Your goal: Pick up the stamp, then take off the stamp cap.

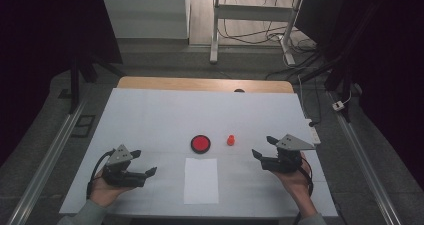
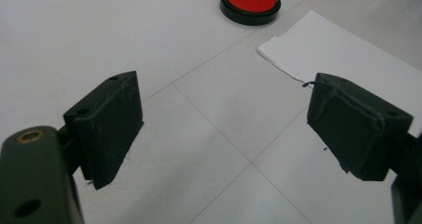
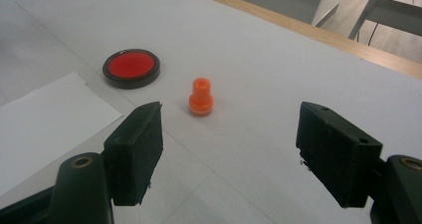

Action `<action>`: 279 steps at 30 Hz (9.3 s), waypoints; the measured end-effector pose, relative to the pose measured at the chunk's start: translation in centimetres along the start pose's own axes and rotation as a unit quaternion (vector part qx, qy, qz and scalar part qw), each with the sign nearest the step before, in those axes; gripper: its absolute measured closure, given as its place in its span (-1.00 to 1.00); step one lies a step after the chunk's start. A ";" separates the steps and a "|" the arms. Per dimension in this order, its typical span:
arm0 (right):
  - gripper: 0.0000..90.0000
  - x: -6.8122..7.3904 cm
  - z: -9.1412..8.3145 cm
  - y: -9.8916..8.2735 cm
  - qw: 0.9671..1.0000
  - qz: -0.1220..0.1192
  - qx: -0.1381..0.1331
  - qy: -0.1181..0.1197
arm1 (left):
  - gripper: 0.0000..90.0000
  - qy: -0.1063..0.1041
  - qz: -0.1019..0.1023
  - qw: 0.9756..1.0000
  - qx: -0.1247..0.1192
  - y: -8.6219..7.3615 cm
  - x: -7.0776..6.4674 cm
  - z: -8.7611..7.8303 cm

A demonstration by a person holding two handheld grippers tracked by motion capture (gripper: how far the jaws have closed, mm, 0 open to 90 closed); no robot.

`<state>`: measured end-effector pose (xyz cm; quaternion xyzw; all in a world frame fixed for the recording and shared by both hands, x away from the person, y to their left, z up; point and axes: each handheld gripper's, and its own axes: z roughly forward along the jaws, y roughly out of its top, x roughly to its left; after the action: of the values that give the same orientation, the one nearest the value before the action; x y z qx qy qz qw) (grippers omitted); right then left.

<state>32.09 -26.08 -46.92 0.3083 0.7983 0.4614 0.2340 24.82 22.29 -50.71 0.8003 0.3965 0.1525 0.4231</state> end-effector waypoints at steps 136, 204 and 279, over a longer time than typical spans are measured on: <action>0.60 0.7 10.0 3.4 0.998 0.026 0.041 0.035 | -0.68 0.002 -0.011 1.000 0.011 -0.6 0.5 0.1; 0.59 5.8 6.7 5.1 0.989 0.032 -0.008 0.145 | -0.68 0.007 -0.009 1.000 0.019 -0.8 0.5 0.5; 0.59 8.0 7.6 5.0 0.984 0.022 -0.007 0.178 | -0.64 -0.019 0.042 0.999 0.018 2.6 -1.6 2.3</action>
<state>32.86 -13.96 -46.77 0.2371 0.8172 0.5193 0.0801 26.43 18.95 -49.90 0.8265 0.3565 0.1477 0.4098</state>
